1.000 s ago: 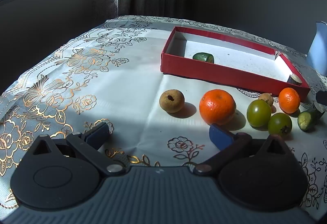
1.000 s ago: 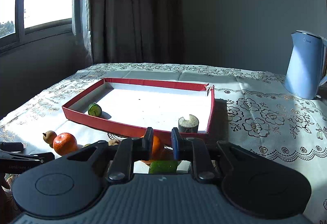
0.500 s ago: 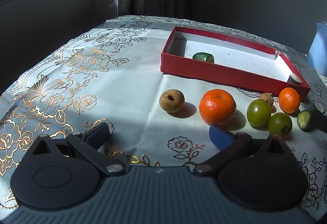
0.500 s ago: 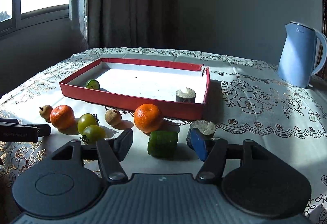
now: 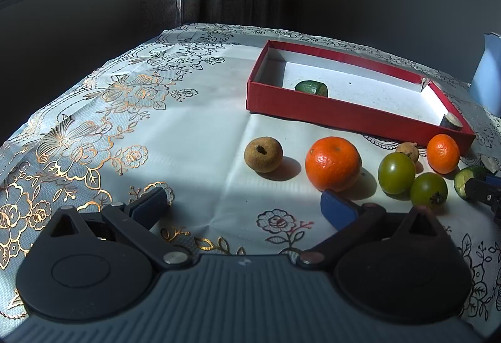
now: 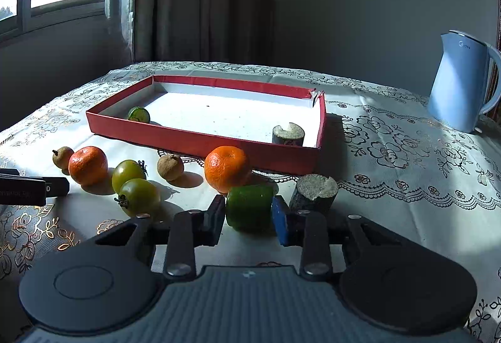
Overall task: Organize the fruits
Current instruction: 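Lift the cucumber chunk over the tray rim and open the right gripper inside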
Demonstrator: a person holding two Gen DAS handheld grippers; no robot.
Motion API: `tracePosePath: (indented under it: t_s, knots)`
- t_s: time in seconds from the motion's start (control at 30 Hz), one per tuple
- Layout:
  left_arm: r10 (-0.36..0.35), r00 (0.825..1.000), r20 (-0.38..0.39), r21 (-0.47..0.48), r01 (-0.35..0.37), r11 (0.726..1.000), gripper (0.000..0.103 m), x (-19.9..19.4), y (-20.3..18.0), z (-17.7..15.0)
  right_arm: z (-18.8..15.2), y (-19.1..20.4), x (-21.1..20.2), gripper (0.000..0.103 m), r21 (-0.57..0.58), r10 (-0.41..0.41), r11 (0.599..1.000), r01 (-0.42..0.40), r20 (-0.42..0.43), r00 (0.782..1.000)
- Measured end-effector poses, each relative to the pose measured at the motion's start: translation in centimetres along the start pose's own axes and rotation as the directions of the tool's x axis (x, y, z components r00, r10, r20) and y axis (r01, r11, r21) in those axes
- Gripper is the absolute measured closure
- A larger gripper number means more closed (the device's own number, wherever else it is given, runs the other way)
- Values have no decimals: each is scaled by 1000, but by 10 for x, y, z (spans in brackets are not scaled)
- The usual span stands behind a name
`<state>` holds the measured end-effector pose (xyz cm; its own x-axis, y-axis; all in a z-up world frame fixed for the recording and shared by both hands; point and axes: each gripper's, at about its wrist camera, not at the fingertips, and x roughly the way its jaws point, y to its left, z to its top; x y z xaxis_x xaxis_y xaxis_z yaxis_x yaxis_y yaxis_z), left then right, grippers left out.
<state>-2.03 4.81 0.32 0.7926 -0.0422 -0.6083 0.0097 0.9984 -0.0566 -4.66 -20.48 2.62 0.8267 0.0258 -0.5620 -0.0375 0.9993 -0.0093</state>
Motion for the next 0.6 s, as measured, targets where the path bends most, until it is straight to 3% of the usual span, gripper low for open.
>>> tracePosePath:
  t_s: [0.27, 0.43, 0.6]
  knots:
    - [0, 1000, 0, -1, 0, 1000, 0, 0, 0, 0, -1, -2, 9, 73, 20, 19, 1000, -19, -19, 1000]
    - [0, 1000, 0, 0, 0, 1000, 0, 0, 0, 0, 9, -1, -5, 73, 13, 31, 999, -32, 60, 998]
    - [0, 1000, 0, 1, 0, 1000, 0, 0, 0, 0, 46, 1, 0, 73, -43, 16, 999, -9, 152, 988]
